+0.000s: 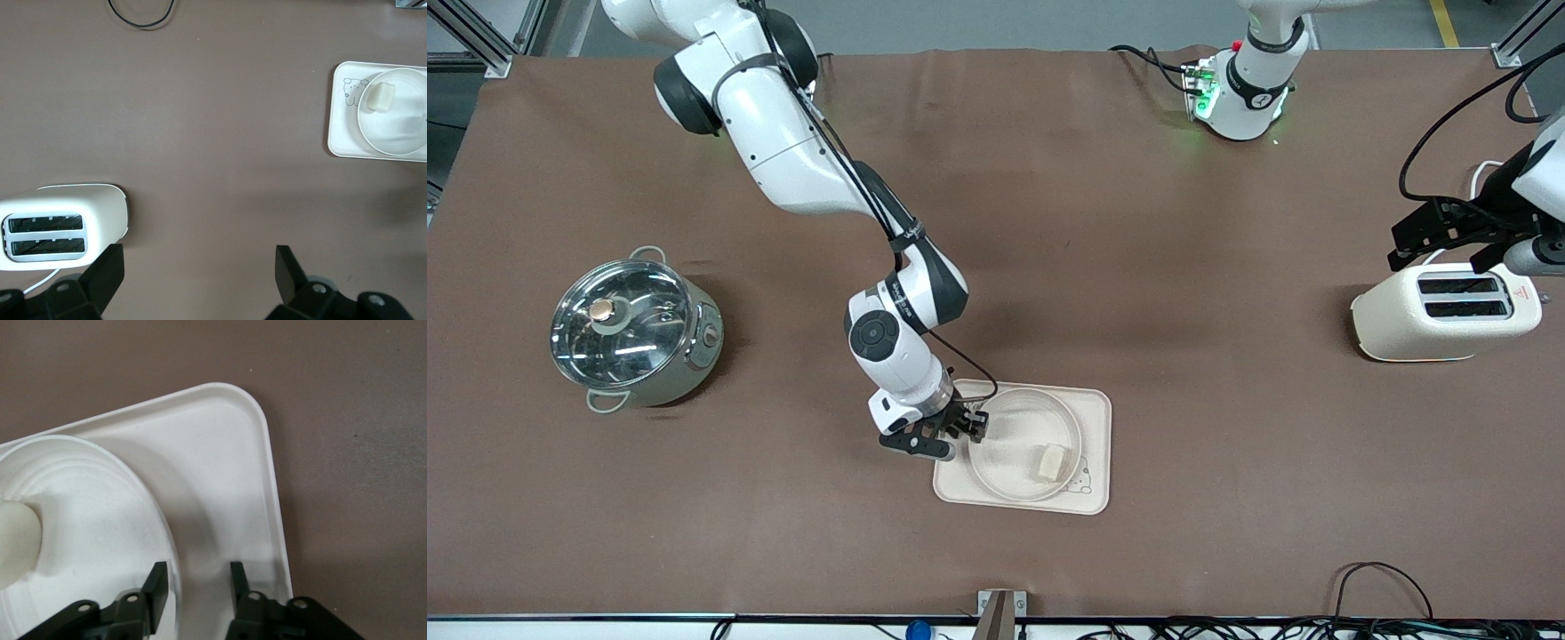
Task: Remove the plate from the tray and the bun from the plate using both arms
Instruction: 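Grasp the plate rim with the right gripper and lift it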
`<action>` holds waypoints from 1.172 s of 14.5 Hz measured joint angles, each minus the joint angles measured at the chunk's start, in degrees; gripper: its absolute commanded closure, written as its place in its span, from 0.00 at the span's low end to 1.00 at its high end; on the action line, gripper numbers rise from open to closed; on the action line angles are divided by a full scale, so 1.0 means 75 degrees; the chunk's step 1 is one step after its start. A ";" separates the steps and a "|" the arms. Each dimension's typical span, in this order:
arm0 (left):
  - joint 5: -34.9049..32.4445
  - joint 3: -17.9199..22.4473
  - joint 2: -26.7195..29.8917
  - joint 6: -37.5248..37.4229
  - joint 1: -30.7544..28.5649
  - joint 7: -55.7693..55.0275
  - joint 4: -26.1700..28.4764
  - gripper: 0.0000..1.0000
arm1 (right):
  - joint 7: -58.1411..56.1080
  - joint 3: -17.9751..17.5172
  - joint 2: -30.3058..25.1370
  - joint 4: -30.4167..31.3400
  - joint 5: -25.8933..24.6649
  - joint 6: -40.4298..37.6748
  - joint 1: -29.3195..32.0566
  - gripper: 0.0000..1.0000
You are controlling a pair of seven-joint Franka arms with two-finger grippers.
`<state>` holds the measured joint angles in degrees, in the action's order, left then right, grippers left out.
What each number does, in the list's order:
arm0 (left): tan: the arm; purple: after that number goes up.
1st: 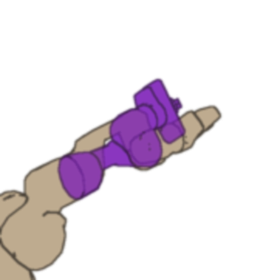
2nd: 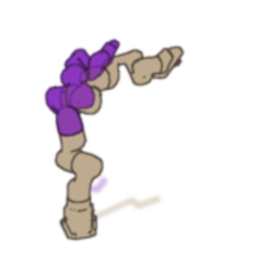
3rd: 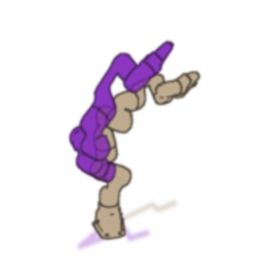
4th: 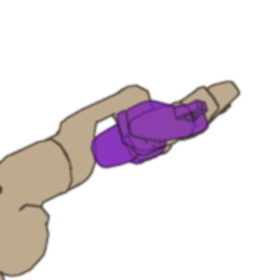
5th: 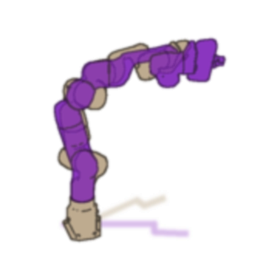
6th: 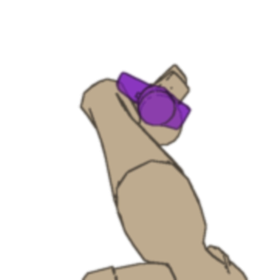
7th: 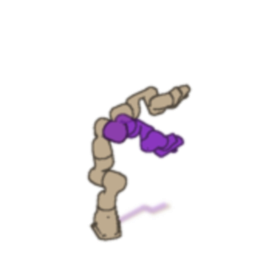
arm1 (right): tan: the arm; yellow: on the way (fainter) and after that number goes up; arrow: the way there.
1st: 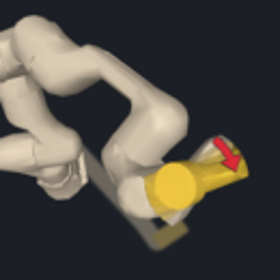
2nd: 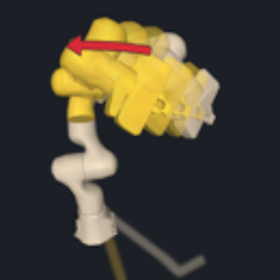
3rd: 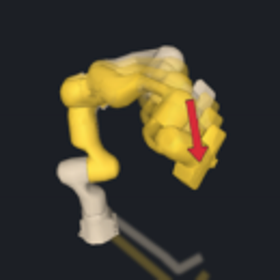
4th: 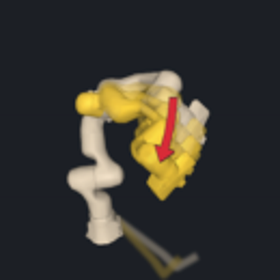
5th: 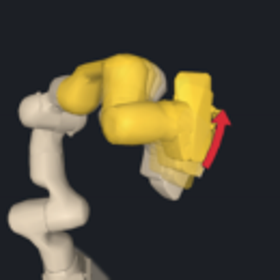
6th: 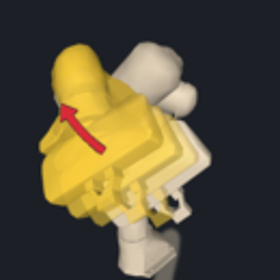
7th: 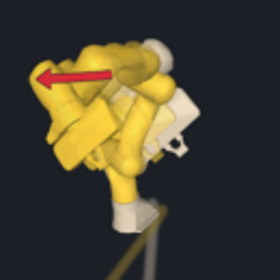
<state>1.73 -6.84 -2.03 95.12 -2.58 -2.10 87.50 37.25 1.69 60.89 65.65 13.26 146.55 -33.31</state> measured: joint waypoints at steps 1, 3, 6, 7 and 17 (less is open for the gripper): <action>0.0000 0.0000 0.0000 0.0000 0.0000 0.0000 0.0000 0.00 | 0.0000 0.0000 0.0025 -0.0037 0.0000 0.0002 -0.0007 0.99; 0.0000 0.0000 0.0000 0.0000 0.0000 0.0000 0.0000 0.00 | -0.0027 0.0000 0.0063 -0.0100 -0.0001 0.0149 -0.0042 0.99; 0.0000 0.0000 0.0000 0.0000 0.0000 0.0000 0.0000 0.00 | -0.0271 0.0000 0.0076 -0.0120 -0.0003 0.0471 -0.0087 1.00; 0.0000 0.0000 0.0000 0.0000 0.0000 0.0000 0.0000 0.00 | -0.0321 0.0001 0.0073 -0.0141 -0.0002 0.0522 -0.0086 1.00; 0.0000 -0.0084 0.0016 -0.0002 0.0028 0.0005 -0.0034 0.00 | -0.0475 -0.0980 -0.2890 0.4034 0.0128 0.1622 -0.0122 1.00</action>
<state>1.73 -7.46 -1.91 95.11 -2.37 -2.06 87.24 33.69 -5.66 39.21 95.91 14.22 158.72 -34.22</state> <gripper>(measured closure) 0.000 0.952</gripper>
